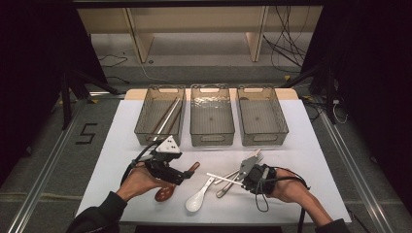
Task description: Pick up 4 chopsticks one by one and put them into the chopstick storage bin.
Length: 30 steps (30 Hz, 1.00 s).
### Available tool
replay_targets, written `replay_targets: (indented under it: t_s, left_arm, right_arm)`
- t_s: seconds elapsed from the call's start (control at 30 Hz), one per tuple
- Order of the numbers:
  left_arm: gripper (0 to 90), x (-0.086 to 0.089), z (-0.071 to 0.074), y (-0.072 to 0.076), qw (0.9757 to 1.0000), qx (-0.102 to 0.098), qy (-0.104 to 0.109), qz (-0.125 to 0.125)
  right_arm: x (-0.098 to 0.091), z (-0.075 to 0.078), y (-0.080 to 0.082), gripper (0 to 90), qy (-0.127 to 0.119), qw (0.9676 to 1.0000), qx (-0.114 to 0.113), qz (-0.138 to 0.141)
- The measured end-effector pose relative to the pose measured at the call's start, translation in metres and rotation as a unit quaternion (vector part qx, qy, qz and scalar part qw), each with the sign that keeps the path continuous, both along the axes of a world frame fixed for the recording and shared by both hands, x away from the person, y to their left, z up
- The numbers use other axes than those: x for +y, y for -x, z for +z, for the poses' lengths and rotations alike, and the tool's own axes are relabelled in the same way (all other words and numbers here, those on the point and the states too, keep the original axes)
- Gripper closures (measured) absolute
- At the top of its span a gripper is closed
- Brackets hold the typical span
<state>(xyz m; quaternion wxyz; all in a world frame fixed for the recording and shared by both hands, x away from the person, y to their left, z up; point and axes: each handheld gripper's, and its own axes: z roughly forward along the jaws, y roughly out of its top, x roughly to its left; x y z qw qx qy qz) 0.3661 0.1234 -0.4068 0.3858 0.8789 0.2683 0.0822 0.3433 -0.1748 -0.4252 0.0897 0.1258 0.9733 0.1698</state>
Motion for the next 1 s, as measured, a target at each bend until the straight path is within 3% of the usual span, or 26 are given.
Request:
replay_targets:
  t_s: [0.17, 0.43, 0.7, 1.0]
  left_arm:
    - [19.3, -0.009, -0.001, 0.004, 0.9994, -0.001, -0.016, -0.032]
    - [19.4, -0.019, -0.004, 0.008, 0.9981, 0.002, -0.026, -0.057]
    - [21.7, -0.030, -0.006, 0.013, 0.9943, 0.007, -0.057, -0.090]
    - [31.1, -0.041, -0.010, 0.016, 0.9902, 0.016, -0.074, -0.117]
  right_arm:
    - [0.006, 0.003, 0.004, 85.9, -0.002, 0.9998, -0.012, 0.018]
    - [0.015, 0.006, 0.009, 85.9, 0.000, 0.9995, -0.017, 0.027]
    - [0.021, 0.006, 0.011, 85.8, 0.004, 0.9989, -0.020, 0.041]
    - [0.031, 0.008, 0.016, 85.8, 0.001, 0.9983, -0.024, 0.053]
